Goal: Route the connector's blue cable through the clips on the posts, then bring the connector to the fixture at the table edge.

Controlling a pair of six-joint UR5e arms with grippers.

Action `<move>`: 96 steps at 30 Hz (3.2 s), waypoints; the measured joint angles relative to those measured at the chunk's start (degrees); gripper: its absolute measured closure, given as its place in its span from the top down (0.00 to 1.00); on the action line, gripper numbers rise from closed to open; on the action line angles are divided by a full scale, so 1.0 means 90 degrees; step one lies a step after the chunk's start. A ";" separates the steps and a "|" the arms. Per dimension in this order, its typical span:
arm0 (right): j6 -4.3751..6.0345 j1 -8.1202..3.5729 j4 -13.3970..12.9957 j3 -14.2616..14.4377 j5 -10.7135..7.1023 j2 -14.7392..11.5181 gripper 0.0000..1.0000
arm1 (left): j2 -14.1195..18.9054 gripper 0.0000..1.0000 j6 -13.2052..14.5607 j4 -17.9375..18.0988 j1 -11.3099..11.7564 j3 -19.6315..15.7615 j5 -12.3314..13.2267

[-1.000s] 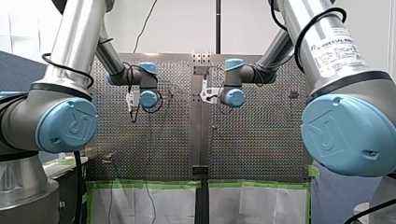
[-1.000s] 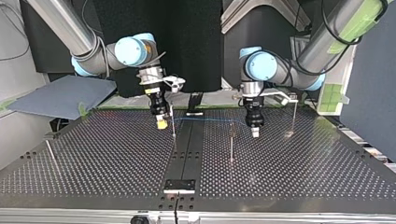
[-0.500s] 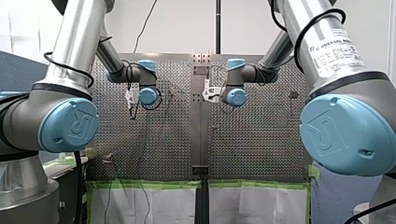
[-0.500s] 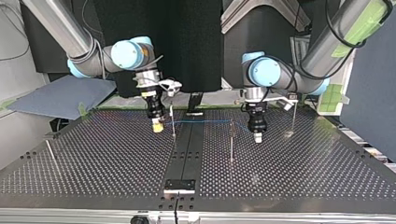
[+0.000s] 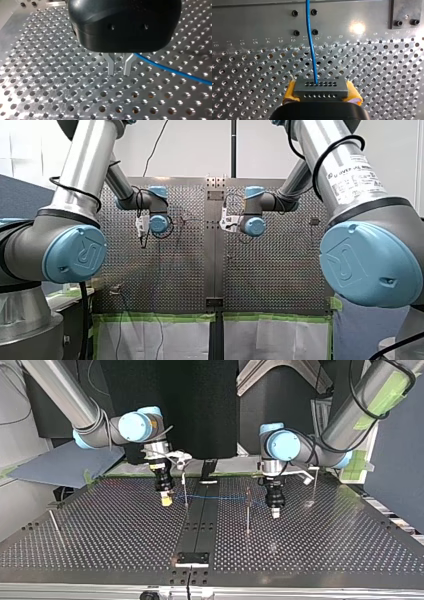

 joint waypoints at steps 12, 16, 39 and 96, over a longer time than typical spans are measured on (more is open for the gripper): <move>0.0002 -0.0123 0.0053 -0.0143 -0.0039 0.0031 0.00 | -0.0019 0.23 -0.0058 -0.0136 0.0083 0.0158 0.0076; 0.0001 -0.0137 0.0065 -0.0145 -0.0053 0.0037 0.00 | -0.0019 0.39 -0.0067 -0.0179 0.0083 0.0159 0.0096; -0.0034 -0.0141 0.0207 -0.0146 -0.0144 0.0038 0.00 | -0.0001 1.00 -0.0454 -0.0686 0.0123 0.0151 0.0594; -0.0033 -0.0129 0.0286 -0.0146 -0.0153 0.0039 0.00 | 0.1404 1.00 -0.1496 -0.1270 -0.0288 -0.1263 0.1154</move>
